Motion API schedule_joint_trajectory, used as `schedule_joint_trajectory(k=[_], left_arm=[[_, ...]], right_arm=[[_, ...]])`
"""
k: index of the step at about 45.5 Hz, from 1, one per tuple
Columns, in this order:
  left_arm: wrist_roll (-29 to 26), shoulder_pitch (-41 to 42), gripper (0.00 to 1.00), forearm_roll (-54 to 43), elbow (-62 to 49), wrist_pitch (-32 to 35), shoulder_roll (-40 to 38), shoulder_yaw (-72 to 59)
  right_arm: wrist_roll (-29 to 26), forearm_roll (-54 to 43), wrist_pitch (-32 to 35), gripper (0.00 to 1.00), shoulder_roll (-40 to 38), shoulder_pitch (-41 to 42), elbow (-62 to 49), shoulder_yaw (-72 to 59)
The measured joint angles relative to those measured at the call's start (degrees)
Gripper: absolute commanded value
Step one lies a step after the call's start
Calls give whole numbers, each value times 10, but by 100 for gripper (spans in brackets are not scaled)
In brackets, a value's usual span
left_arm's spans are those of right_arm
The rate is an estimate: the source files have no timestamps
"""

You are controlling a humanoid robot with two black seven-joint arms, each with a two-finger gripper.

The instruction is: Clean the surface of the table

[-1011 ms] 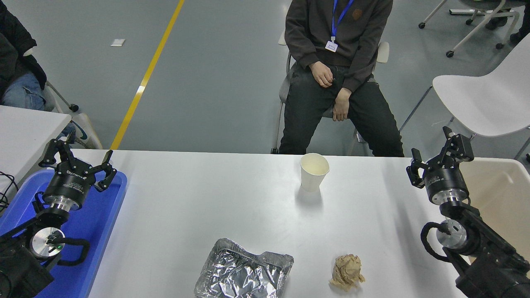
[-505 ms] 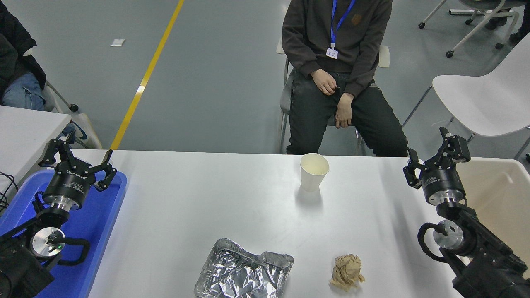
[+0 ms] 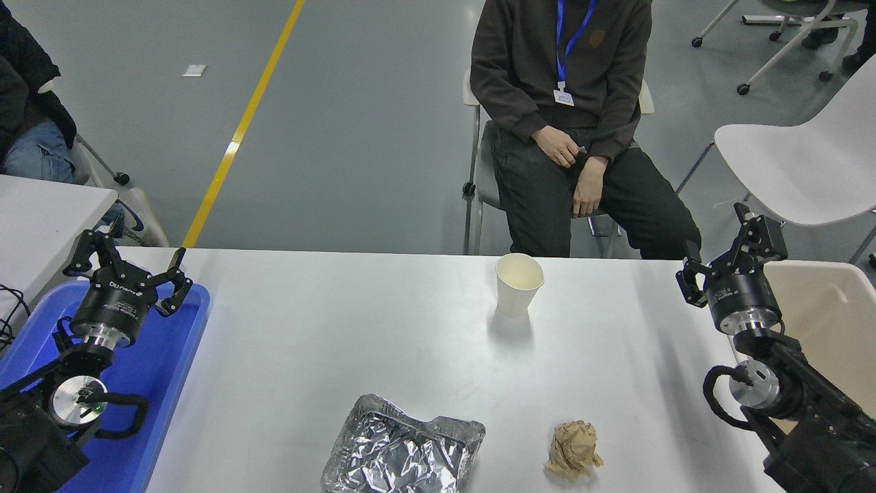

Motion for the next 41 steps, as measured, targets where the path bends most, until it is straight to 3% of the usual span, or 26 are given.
schedule_joint_trajectory(k=[41], left_arm=[[1,-1,100,0,0,-1,-1,-1]], right_arm=[[-12,-4,4,98,-40,11,8,-81]])
